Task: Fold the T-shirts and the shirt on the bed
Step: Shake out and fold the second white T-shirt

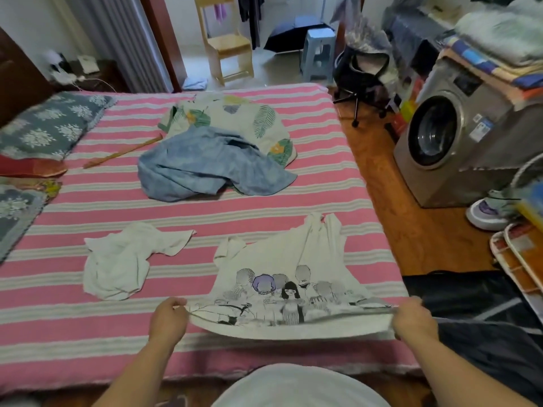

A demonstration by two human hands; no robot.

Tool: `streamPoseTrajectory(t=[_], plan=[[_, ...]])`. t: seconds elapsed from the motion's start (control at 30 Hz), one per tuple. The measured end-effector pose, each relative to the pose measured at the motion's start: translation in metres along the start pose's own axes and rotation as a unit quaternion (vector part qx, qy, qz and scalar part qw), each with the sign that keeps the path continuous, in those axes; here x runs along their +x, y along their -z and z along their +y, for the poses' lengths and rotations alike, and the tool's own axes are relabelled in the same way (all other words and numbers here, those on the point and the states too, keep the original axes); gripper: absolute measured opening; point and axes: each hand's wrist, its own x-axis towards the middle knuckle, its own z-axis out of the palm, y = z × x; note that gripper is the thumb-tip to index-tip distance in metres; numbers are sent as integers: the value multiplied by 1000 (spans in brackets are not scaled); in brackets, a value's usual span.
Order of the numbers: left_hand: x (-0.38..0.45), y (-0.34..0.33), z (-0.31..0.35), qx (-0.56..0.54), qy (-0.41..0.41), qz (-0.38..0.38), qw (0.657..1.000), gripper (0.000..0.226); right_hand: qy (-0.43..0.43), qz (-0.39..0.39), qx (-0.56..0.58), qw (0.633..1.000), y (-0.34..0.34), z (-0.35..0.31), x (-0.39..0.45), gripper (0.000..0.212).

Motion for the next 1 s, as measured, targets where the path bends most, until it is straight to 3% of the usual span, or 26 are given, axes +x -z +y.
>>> streamPoseTrajectory(t=[0.1,0.2,0.27,0.37,0.47,0.57,0.6,0.63,0.7,0.73,0.77,0.8,0.83,0.87,0.9,0.93,0.97,1.0], plan=[[-3,0,-13,4,22,37,999,30,-91,1,114,989,-21,34,51,42],[-6,-5,-27,-37,51,44,997,33,-101,6,227,969,-20,46,44,24],[-7,-10,-34,-118,94,38,988,33,-149,11,389,909,-20,50,31,30],[-15,-18,-37,-275,182,61,942,29,-205,-76,539,814,-28,60,18,34],[-32,-19,-46,-358,261,82,893,30,-252,-150,535,792,-28,75,-8,34],[-47,-22,-54,-405,315,129,849,23,-293,-142,526,786,-36,89,-24,23],[-47,-21,-58,-382,330,156,849,20,-311,-147,522,781,-39,92,-28,20],[-48,-21,-58,-354,336,114,865,16,-333,-150,501,784,-46,95,-28,18],[-34,-26,-72,-153,353,33,923,12,-355,-187,446,800,-48,85,-34,14],[-12,-29,-99,-218,383,37,897,21,-364,-198,420,808,-46,79,-34,11],[-15,-27,-92,-341,420,46,840,26,-374,-201,399,812,-43,69,-33,10],[-10,-27,-83,-395,405,20,824,23,-383,-209,388,812,-36,54,-35,14],[-11,-23,-70,-453,446,-1,772,17,-392,-208,413,795,-31,41,-34,19],[-19,-18,-48,-466,455,-36,758,20,-406,-220,428,777,-26,26,-33,21],[-19,-12,-22,-490,440,-55,750,39,-410,-228,434,769,-20,11,-31,22],[-15,0,16,-486,399,-53,776,60,-402,-230,459,758,-11,-10,-18,23],[-12,13,53,-513,330,-45,791,62,-369,-223,470,770,-3,-23,10,26],[1,26,85,-538,275,-70,794,51,-313,-209,457,806,13,-44,39,27]])
